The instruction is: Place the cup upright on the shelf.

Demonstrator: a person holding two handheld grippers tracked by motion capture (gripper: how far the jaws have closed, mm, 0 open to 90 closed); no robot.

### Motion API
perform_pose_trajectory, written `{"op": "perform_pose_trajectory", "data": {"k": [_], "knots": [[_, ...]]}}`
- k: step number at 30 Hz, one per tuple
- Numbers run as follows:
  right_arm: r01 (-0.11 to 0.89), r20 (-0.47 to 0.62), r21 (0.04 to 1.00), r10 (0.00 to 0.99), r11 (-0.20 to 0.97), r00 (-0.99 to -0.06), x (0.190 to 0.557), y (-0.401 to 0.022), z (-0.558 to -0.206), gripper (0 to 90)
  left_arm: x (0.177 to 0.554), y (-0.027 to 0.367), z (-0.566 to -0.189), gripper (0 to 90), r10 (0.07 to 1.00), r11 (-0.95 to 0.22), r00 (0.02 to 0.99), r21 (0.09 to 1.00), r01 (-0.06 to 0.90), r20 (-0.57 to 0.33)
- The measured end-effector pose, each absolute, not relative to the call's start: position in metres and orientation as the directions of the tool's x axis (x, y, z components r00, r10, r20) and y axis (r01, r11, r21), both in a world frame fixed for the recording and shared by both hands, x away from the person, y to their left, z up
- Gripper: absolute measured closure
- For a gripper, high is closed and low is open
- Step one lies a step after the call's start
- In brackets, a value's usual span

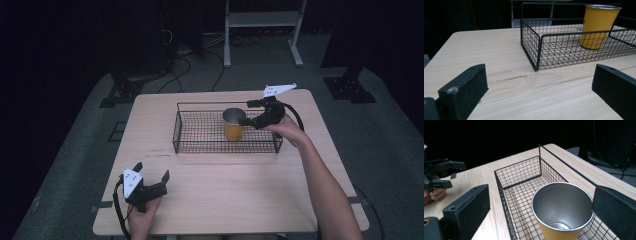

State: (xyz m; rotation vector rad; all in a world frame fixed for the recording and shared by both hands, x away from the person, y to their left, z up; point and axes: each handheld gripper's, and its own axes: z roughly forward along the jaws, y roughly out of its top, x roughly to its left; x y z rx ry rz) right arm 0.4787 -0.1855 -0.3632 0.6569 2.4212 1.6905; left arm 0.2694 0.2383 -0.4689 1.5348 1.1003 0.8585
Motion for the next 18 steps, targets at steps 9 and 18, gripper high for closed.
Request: {"op": "perform_pose_trajectory", "data": {"k": [9,18], "knots": [[0.297,0.164,0.914,0.42,0.275,-0.893,0.468,-0.2,-0.367,1.4,0.269,0.238,-0.469,0.0,0.945,-0.069,0.327,0.973,0.22,-0.007],[0.302,0.169,0.914,0.425,0.27,-0.889,0.458,-0.211,-0.372,1.4,0.269,0.238,-0.469,0.0,0.945,-0.069,0.328,0.973,0.22,-0.008]]}}
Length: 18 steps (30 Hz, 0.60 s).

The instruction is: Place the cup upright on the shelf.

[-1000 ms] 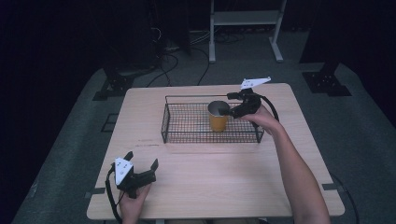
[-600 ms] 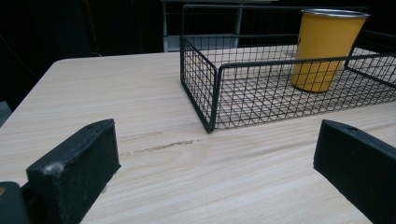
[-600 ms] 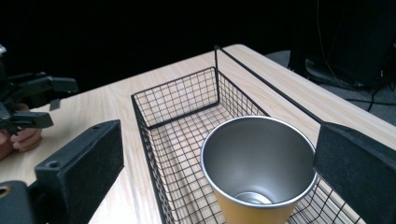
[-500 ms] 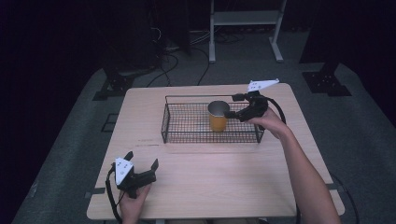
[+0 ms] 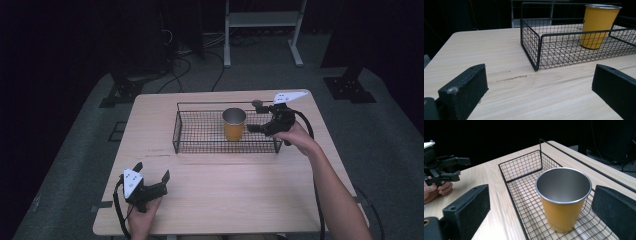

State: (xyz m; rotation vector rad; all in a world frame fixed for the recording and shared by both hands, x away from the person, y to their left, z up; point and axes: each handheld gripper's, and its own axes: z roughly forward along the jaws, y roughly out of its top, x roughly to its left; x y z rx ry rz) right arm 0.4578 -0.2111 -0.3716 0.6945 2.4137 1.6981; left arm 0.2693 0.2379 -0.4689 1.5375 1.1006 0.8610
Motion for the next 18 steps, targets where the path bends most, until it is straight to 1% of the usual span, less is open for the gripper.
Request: {"op": "perform_pose_trajectory", "data": {"k": [18], "knots": [[0.307,0.164,0.911,0.442,0.275,-0.882,0.437,-0.231,-0.379,1.4,0.269,0.238,-0.469,0.0,0.945,-0.072,0.328,0.973,0.221,-0.005]]}}
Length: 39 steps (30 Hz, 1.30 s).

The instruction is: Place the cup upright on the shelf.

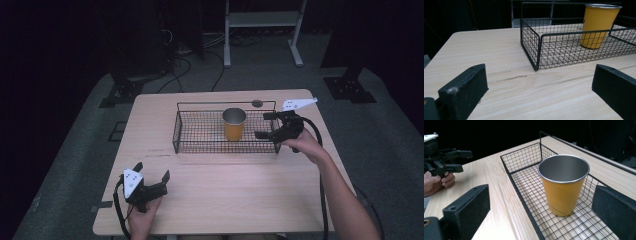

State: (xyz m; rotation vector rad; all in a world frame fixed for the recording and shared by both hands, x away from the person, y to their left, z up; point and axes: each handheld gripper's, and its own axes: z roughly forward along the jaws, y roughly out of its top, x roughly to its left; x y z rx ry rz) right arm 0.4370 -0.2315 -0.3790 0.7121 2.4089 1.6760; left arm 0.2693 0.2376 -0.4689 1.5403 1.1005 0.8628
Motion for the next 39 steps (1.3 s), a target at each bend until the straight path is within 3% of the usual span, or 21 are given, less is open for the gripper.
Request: {"op": "perform_pose_trajectory", "data": {"k": [39], "knots": [[0.333,0.185,0.901,0.447,0.279,-0.875,0.394,-0.256,-0.404,1.4,0.269,0.237,-0.469,0.0,0.945,-0.077,0.328,0.973,0.219,0.001]]}}
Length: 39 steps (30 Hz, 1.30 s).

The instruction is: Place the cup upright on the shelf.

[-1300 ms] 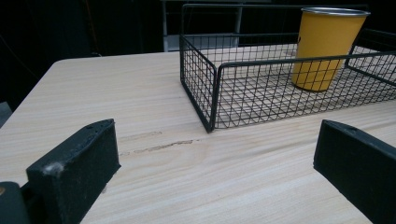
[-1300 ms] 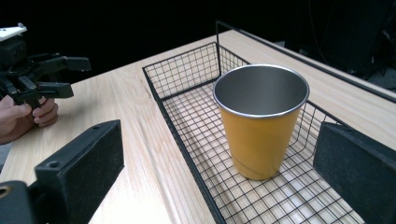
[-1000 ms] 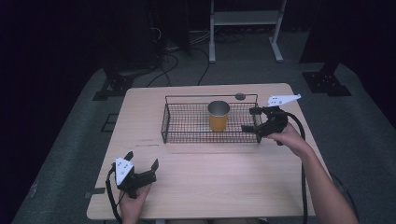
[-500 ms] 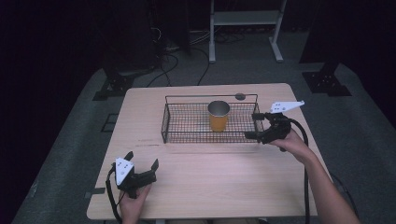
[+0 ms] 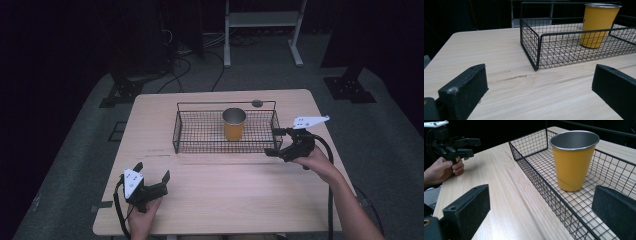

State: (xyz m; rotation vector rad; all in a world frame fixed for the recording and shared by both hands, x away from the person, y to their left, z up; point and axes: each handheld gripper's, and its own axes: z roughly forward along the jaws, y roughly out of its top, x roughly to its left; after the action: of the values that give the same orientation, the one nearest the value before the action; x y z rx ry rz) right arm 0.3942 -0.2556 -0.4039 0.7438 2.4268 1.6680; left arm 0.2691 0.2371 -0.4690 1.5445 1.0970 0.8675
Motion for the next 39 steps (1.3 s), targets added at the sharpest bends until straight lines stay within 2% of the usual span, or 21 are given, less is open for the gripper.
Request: {"op": "perform_pose_trajectory", "data": {"k": [39], "knots": [[0.365,0.212,0.888,0.454,0.28,-0.865,0.36,-0.267,-0.436,1.4,0.269,0.237,-0.469,0.0,0.944,-0.084,0.331,0.972,0.218,0.007]]}}
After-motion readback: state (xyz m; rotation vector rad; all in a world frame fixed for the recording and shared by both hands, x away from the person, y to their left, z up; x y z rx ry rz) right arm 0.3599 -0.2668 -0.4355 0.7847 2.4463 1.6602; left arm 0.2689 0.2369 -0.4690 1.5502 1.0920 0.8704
